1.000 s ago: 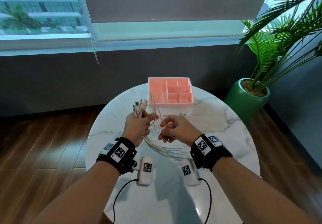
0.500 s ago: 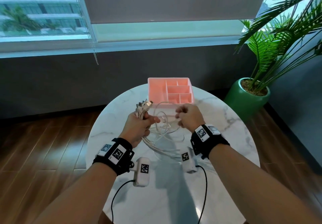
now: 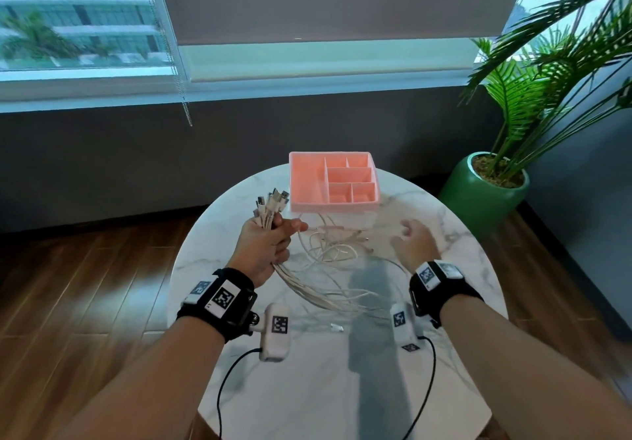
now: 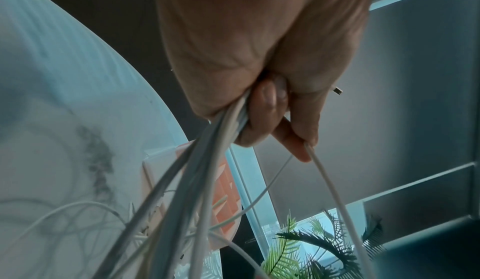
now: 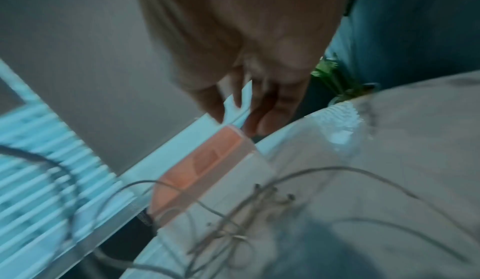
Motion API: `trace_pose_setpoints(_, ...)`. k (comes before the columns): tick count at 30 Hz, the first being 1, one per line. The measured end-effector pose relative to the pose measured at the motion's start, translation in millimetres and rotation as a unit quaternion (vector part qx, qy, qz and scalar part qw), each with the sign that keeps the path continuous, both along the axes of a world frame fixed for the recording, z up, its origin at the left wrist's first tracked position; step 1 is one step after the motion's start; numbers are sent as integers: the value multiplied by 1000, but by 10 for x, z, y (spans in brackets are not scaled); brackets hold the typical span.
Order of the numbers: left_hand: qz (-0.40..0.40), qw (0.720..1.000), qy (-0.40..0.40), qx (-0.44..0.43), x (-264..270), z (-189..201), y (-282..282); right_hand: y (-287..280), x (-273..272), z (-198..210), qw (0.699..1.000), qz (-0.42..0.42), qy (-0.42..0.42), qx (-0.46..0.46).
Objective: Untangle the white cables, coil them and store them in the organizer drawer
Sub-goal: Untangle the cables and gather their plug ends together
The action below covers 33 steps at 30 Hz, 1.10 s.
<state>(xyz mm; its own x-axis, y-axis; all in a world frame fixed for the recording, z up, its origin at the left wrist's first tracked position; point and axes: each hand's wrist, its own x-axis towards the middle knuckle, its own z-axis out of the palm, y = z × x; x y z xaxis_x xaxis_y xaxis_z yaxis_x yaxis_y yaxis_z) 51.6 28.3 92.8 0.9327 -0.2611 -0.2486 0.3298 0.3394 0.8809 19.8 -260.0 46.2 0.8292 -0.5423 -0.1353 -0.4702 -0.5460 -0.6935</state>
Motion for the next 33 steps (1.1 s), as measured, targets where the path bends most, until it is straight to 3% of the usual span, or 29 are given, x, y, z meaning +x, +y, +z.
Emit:
trace_pose_setpoints(3,-25,1000,-11,9,-19,48,-74,422,123,285,967,237,-40,89)
trace_pose_setpoints(6,-29,999,-21,12,-36,120,-63,762,198,350,933,332,5,140)
trace_pose_setpoints(14,-11,999,-26,-20,6,88,249,575,158,-120,950,299,85,-12)
trace_pose_setpoints(16,-4,1000,-16,-17,-16,29,245,498,105,-130,961,262,89,-1)
trace_pose_setpoints(18,9,1000,-4,-5,-25,-32,225,465,99,17,973,218,55,44)
trace_pose_setpoints(21,36,999,13,20,-4,-122,193,474,227,470,978,182,-60,85)
trace_pose_setpoints(26,62,995,21,72,5,-169,101,604,361,1441,923,153,-266,233)
trace_pose_setpoints(29,65,995,12,78,14,-123,40,696,352,1674,903,208,-275,256)
trace_pose_setpoints(33,96,992,25,77,64,-136,83,662,401,1504,945,260,-172,95)
